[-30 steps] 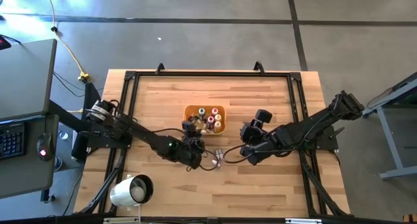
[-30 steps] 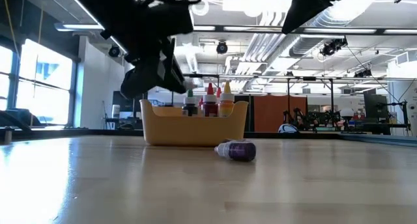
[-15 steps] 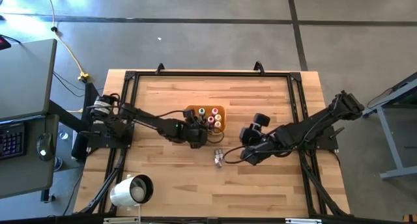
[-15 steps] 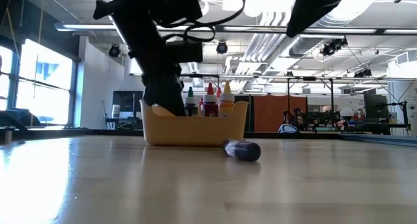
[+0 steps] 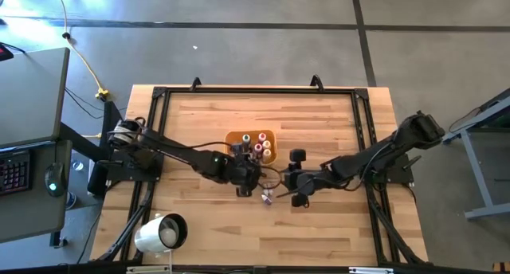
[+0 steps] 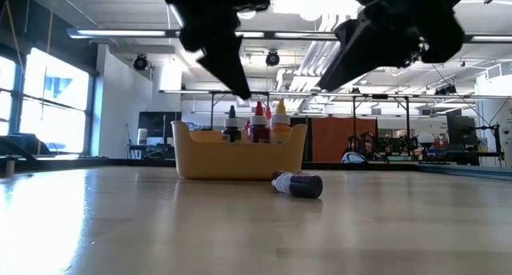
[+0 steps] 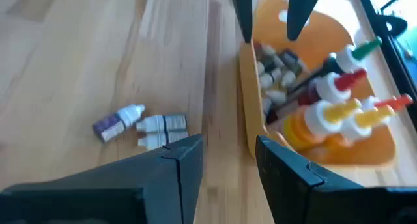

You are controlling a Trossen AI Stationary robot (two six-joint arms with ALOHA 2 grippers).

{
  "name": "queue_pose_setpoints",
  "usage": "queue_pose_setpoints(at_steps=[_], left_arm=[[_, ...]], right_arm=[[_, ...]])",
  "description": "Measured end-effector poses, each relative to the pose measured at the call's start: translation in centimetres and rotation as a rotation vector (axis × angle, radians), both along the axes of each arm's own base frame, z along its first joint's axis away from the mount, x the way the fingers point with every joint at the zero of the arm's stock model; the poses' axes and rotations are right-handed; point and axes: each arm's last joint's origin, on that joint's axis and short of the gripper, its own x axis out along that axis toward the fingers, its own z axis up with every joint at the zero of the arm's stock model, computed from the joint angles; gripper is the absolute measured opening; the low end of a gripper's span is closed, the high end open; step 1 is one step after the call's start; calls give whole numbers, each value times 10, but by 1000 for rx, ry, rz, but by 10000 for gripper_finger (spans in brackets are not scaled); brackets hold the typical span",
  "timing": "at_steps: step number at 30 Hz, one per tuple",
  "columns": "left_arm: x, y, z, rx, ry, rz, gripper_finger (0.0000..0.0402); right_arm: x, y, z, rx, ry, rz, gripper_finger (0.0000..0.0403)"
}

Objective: Pick & Place food coloring
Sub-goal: Put the small red food coloring bottle into the yellow bin

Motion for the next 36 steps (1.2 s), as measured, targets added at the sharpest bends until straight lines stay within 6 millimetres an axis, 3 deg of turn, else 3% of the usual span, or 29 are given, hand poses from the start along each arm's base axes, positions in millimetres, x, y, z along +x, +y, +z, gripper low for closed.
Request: queue_pose_setpoints(at_steps=[8,14,20,29,36], left_arm=[[-9,-35,33,-87,36,-43,159],[-22,-54,35,-30,10,23,159],[-34,-68,33,-57,-9,116,159],[-36,-73,33,-68,-12,105,159],[-36,-74,33,-70,-15,108,159]], right_arm=[[5,-12,-13,135,-143,156,134],[12,-10,-34,163,-174,226,134],[31,-5,-59,106,-79,239,134],[51,-17,-76,99,84,202,134],[49,-17,-78,121,114,193,134]])
